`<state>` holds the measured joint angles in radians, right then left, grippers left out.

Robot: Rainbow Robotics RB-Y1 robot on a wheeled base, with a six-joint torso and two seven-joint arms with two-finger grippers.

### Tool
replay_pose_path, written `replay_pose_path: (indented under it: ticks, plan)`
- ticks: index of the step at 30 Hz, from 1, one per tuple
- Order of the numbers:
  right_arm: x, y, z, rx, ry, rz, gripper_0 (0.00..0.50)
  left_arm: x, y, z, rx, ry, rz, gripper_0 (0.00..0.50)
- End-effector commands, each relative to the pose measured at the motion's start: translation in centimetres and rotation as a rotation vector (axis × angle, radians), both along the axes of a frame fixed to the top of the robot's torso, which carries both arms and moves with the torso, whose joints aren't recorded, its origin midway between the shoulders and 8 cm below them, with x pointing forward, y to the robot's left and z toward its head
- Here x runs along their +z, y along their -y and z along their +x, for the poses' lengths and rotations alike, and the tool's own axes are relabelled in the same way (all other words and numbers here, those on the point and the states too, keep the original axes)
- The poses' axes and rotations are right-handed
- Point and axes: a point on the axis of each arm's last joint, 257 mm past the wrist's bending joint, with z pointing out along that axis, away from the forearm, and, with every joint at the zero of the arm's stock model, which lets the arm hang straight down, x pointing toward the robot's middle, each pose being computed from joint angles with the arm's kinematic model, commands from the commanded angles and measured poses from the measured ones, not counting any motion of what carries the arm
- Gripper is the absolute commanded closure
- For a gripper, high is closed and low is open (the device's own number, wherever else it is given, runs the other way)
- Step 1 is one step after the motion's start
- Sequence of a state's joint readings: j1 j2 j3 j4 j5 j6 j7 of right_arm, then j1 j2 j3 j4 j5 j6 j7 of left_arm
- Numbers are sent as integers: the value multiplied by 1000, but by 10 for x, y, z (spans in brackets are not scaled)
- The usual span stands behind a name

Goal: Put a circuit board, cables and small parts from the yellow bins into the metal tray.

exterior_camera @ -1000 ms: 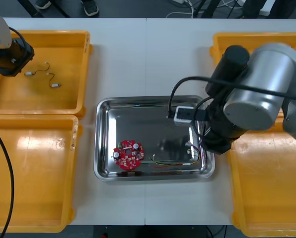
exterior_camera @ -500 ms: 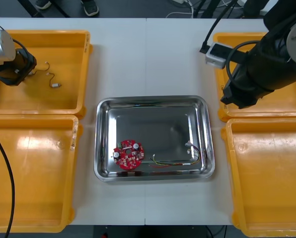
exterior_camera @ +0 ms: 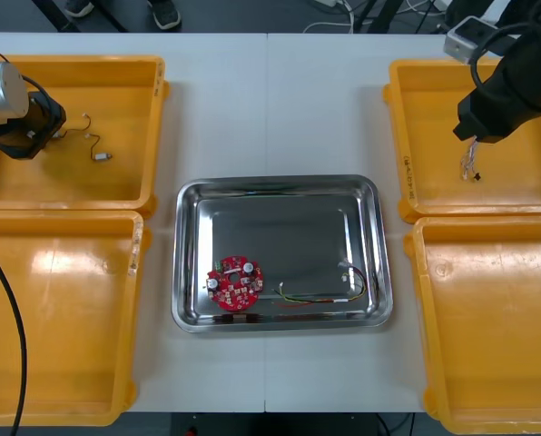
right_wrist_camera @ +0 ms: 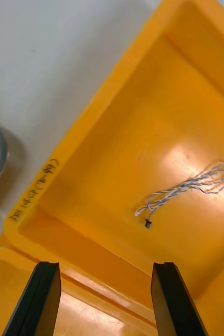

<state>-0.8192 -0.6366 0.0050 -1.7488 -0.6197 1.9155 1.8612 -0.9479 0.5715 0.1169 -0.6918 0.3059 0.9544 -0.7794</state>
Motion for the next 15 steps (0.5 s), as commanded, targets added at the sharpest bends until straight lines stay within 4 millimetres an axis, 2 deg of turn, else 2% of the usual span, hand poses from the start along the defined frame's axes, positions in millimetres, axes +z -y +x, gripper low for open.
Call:
replay_pose_path:
  ticks: [1, 2, 3, 4, 5, 8, 12, 15]
  plan:
    - [35, 5, 21, -107, 51, 94, 0, -11, 10, 1, 43, 19, -61, 285]
    - [37, 8, 24, -124, 51, 101, 0, -10, 11, 1, 42, 19, -60, 363]
    - [36, 10, 26, -141, 46, 107, 0, -12, 12, 1, 41, 17, -60, 399]
    - [35, 14, 29, -168, 41, 108, 0, -11, 12, 1, 40, 19, -56, 455]
    - [34, 17, 30, -185, 38, 108, 0, -12, 13, 1, 38, 17, -55, 482]
    - [31, 26, 33, -254, 33, 114, 0, -13, 15, 2, 34, 15, -49, 500]
    - [29, 29, 36, -369, 20, 181, 0, -13, 16, 2, 27, 14, -40, 500]
    - [25, 30, 36, -441, 2, 229, 0, -5, 19, 6, 22, 31, -42, 500]
